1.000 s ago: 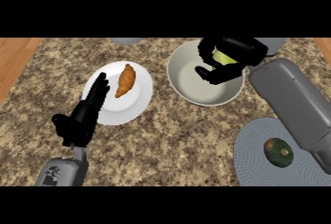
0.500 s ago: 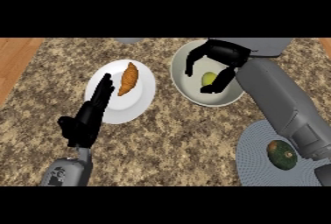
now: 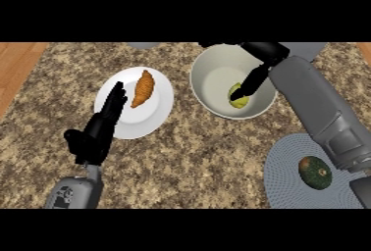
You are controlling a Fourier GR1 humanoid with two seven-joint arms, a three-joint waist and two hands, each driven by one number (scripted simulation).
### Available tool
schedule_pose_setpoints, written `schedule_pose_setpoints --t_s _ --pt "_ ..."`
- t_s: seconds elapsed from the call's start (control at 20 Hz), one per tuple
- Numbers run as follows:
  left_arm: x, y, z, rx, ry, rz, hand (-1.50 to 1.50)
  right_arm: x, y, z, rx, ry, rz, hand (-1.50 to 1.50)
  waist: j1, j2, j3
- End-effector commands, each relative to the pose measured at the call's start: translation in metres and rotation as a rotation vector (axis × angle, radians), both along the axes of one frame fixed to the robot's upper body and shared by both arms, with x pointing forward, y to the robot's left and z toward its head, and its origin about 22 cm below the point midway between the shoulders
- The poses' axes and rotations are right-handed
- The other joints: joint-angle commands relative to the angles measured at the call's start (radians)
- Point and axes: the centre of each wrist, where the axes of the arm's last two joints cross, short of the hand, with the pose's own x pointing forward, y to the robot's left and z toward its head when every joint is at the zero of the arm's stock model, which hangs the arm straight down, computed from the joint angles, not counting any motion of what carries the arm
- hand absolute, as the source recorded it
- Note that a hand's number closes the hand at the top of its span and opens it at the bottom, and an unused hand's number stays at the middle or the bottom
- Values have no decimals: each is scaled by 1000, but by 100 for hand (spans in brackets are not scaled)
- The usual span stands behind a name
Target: Pick the lemon from the placemat and place it in the bowl
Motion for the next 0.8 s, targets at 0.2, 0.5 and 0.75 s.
schedule_pose_setpoints --t_s 0.2,0.5,0.75 --pt "2 7 13 17 -30 12 0 11 -49 34 144 233 54 -150 4 -2 0" --pt "-3 -1 4 3 -25 -10 0 9 -76 39 198 344 61 -150 15 6 1" --pt "2 -5 11 -2 -9 -36 0 6 -93 45 197 378 93 -150 18 10 3"
